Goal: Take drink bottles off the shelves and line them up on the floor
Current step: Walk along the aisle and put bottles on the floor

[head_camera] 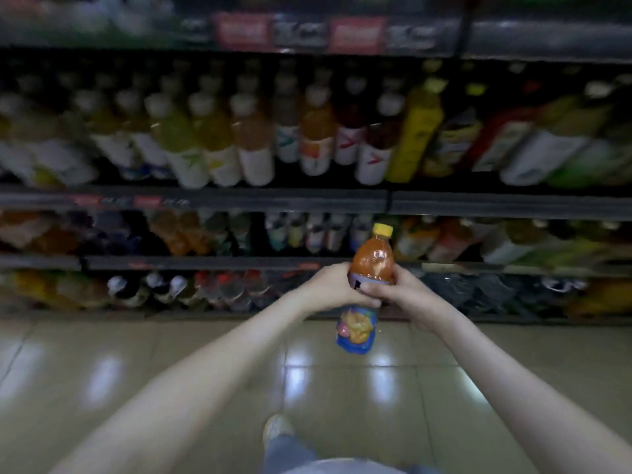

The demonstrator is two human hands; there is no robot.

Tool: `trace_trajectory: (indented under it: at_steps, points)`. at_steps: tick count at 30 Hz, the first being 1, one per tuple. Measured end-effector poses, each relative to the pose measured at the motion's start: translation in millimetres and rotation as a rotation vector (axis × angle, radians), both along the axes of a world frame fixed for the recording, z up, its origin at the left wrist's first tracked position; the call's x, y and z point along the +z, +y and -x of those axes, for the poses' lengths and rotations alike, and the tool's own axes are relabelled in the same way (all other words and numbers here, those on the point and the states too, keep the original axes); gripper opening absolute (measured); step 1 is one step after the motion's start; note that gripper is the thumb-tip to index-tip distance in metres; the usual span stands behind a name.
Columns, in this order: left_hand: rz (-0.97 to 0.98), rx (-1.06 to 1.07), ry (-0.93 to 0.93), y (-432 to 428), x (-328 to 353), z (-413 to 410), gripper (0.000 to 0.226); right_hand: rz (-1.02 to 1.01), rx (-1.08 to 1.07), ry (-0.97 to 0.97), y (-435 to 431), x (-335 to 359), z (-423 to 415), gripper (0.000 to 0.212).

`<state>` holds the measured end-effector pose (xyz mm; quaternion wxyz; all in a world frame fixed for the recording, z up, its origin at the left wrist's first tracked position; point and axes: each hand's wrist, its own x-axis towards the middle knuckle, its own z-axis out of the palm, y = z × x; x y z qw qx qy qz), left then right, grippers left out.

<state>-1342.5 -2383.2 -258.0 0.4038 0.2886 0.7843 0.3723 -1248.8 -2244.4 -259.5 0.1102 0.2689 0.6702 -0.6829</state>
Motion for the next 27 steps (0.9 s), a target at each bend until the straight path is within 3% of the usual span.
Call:
trace_trajectory:
  at_steps: [5, 10, 14, 17, 23, 27]
  points:
    - [-0.057, -0.227, -0.176, 156, 19, -95, 0.033, -0.149, -0.19, 0.032, 134, 22, -123, 0.03]
    - [-0.015, -0.409, -0.172, 313, 26, -189, 0.047, -0.239, -0.391, 0.049, 274, 40, -249, 0.023]
    - [-0.011, -0.501, 0.102, 419, 52, -244, 0.051, -0.289, -0.53, 0.067, 374, 57, -319, 0.044]
    - [-0.029, -0.488, 0.332, 496, 65, -276, 0.049, -0.298, -0.657, 0.13, 448, 62, -355, 0.048]
    - [-0.191, -0.449, 0.426, 686, 70, -341, 0.042, -0.343, -0.867, 0.255, 618, 66, -407, 0.08]
    - [-0.27, -0.514, 0.453, 815, 90, -401, 0.041, -0.341, -0.974, 0.275, 729, 75, -463, 0.078]
